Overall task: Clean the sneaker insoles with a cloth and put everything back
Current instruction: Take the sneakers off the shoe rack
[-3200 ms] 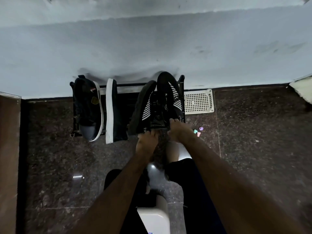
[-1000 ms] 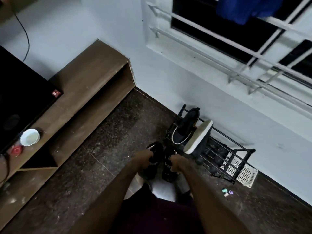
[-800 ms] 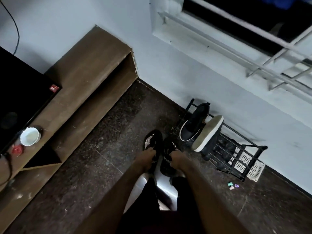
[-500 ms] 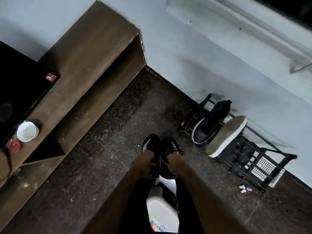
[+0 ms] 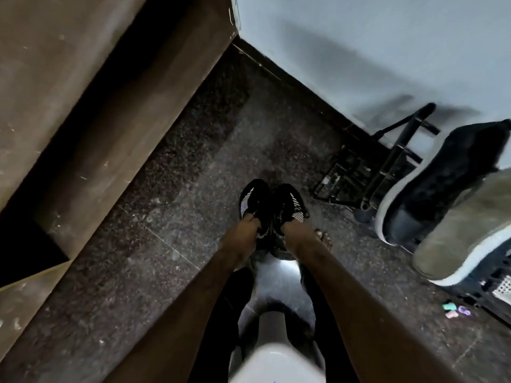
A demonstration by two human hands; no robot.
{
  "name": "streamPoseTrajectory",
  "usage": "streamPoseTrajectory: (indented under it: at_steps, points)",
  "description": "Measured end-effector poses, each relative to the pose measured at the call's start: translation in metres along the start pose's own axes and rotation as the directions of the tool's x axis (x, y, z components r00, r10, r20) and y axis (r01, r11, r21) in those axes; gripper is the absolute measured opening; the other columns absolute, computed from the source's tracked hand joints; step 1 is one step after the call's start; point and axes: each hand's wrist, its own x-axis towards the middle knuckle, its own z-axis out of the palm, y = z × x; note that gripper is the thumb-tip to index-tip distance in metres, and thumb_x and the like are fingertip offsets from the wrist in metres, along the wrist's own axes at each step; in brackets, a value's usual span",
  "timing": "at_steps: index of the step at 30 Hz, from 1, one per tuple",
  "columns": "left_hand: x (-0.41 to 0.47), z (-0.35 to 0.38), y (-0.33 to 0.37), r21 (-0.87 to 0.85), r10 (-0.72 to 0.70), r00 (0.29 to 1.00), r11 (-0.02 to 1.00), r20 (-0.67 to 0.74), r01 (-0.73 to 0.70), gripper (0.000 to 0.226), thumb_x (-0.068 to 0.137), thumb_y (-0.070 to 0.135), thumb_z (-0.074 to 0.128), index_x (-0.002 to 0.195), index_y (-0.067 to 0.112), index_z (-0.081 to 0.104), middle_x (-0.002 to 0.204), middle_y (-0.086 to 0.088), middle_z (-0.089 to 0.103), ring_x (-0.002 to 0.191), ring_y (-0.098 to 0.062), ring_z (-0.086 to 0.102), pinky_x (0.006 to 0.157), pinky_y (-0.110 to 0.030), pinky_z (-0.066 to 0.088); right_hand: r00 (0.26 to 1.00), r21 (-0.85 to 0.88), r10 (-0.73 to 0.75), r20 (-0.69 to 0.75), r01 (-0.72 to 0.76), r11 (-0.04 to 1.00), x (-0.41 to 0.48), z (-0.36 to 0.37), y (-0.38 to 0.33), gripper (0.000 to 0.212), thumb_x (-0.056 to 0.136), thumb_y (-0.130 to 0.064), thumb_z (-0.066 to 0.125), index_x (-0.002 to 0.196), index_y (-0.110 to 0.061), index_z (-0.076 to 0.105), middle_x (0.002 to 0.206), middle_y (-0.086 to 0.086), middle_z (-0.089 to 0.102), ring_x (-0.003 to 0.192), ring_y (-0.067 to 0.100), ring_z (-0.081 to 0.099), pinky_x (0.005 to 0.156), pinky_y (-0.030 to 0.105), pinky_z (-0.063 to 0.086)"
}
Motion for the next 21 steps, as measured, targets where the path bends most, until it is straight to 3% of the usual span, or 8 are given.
streamPoseTrajectory:
  at_steps: [7, 17, 21]
  points:
    - [0.095, 0.042, -0.054, 0.038, 0.038, 0.994, 0.998, 0.101, -0.042, 0.035, 0.092, 0.025, 0.067, 0.120, 0.006, 0.061, 0.126, -0.012, 0.048, 0.105, -0.033, 0.060, 0.092, -0.035, 0.045, 0.999, -0.040, 0.020, -0.025, -0.021, 0.999, 0.113, 0.036, 0.009, 0.030, 0.100, -0.009, 0.042, 0.124, -0.002, 0.057, 0.125, 0.020, 0.058, 0.116, 0.039, 0.058, 0.093, 0.044, 0.047]
    - [0.133, 0.103, -0.081, -0.019, -0.085, 0.968, 0.996, 0.235, 0.092, 0.034, 0.096, 0.004, 0.053, 0.128, 0.003, 0.063, 0.132, -0.015, 0.058, 0.118, -0.030, 0.058, 0.096, -0.025, 0.040, 0.997, -0.026, 0.041, 0.073, -0.039, 0.999, 0.169, 0.089, 0.023, 0.032, 0.097, -0.002, 0.044, 0.127, 0.001, 0.056, 0.128, 0.022, 0.056, 0.120, 0.041, 0.055, 0.097, 0.044, 0.046]
    - [0.126, 0.110, -0.070, -0.085, -0.094, 0.954, 0.989, 0.284, 0.123, 0.030, 0.094, 0.003, 0.050, 0.120, 0.004, 0.066, 0.120, -0.015, 0.067, 0.112, -0.031, 0.061, 0.086, -0.028, 0.043, 0.996, -0.030, 0.029, 0.081, -0.027, 0.999, 0.173, 0.107, 0.020, 0.030, 0.096, -0.003, 0.046, 0.123, 0.001, 0.058, 0.124, 0.023, 0.058, 0.115, 0.041, 0.057, 0.093, 0.045, 0.046]
